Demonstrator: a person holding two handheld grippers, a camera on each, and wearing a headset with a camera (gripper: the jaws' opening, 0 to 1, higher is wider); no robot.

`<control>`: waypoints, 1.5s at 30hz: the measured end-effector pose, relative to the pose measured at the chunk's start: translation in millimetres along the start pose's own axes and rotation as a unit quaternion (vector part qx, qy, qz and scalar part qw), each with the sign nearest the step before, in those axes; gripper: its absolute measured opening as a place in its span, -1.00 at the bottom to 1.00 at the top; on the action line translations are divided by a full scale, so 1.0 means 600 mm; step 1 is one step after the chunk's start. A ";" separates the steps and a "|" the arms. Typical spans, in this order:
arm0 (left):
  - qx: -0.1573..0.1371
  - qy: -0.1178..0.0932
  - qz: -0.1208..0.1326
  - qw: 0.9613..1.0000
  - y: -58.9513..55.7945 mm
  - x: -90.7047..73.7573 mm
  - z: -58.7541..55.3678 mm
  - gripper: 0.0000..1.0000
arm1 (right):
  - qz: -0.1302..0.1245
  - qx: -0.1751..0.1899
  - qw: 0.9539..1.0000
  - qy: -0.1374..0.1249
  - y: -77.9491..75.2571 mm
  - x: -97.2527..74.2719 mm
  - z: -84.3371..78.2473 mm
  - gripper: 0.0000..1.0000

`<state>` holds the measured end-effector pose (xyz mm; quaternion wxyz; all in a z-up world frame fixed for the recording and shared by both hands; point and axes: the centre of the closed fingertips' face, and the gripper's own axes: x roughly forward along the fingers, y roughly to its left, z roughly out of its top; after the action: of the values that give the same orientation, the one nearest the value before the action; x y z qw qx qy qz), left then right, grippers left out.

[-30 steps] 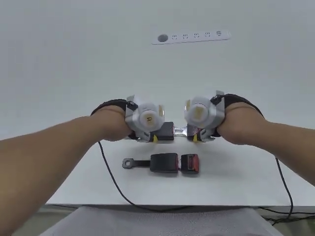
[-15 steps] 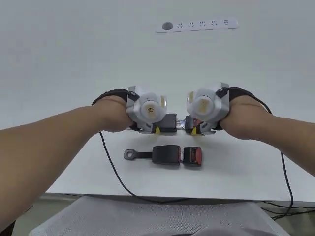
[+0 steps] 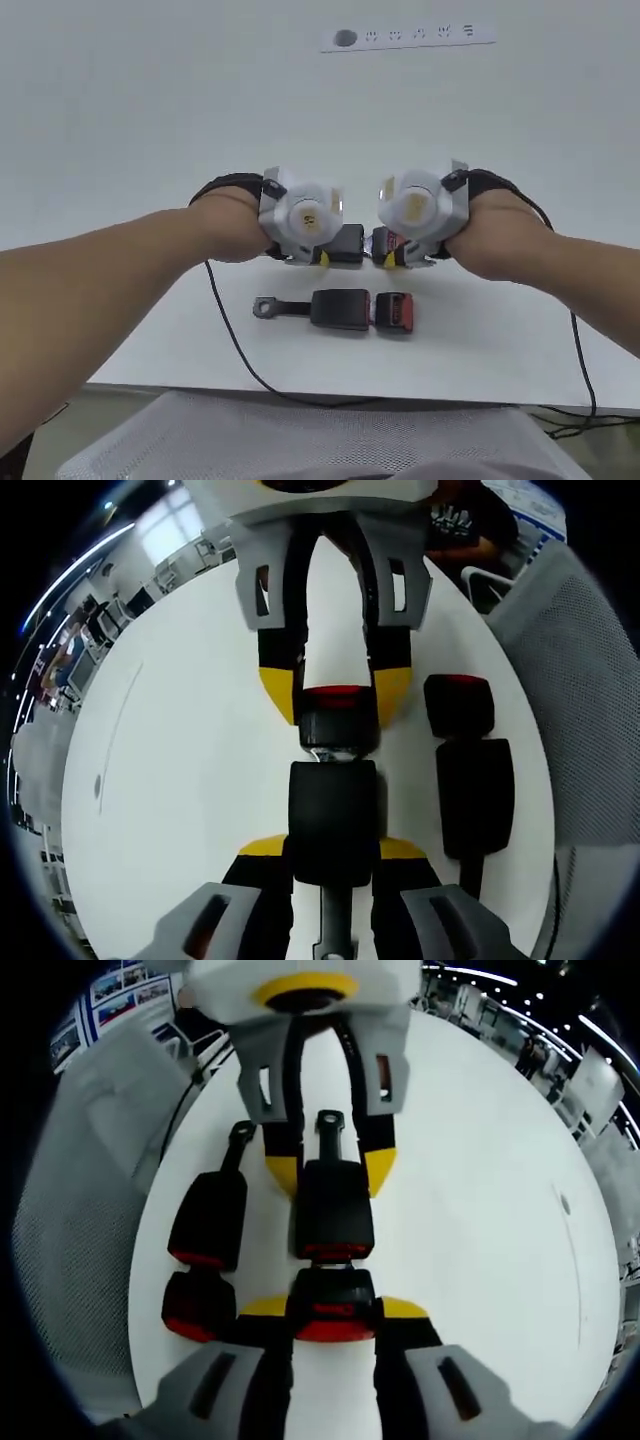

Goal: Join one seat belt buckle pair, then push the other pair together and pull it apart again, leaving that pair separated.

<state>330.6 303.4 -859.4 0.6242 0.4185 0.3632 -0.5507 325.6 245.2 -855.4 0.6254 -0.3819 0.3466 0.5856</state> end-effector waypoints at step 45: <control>-0.009 0.015 -0.018 1.000 -0.001 0.006 -0.001 -0.35 | -0.014 0.027 0.999 0.017 0.012 -0.104 -0.205 -0.36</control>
<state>330.6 302.3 -863.0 0.6130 0.4141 0.3848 -0.5520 315.4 107.4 -858.6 0.6380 -0.3794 0.3673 0.5605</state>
